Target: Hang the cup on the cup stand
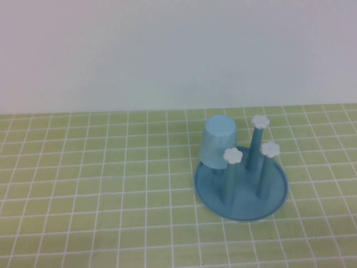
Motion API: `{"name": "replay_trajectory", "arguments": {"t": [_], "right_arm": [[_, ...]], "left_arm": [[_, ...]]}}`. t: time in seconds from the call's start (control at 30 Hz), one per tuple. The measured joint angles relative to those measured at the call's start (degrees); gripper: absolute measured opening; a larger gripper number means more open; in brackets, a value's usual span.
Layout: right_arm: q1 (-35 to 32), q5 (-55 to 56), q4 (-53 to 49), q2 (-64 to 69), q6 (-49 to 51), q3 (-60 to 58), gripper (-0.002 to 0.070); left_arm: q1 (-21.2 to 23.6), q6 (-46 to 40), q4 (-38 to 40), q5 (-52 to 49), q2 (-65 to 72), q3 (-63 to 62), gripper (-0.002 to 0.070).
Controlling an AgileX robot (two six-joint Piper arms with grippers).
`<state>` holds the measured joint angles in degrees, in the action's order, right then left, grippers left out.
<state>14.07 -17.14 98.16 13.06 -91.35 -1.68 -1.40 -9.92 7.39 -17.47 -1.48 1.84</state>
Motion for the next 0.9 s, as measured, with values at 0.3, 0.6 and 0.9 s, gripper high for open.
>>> {"name": "replay_trajectory", "arguments": {"t": [0.3, 0.6, 0.9], "right_arm": [[-8.7, 0.5, 0.0, -5.2, -1.2, 0.0, -0.0001], [-11.0, 8.5, 0.3, -6.4, -2.3, 0.0, -0.0001], [-11.6, 5.0, -14.0, -6.4, 9.9, 0.4, -0.0001]], "left_arm": [[-0.1, 0.0, 0.0, 0.0, 0.0, 0.0, 0.0000], [-0.1, 0.0, 0.1, 0.0, 0.0, 0.0, 0.0000], [-0.2, 0.0, 0.1, 0.0, 0.0, 0.0, 0.0000]]}}
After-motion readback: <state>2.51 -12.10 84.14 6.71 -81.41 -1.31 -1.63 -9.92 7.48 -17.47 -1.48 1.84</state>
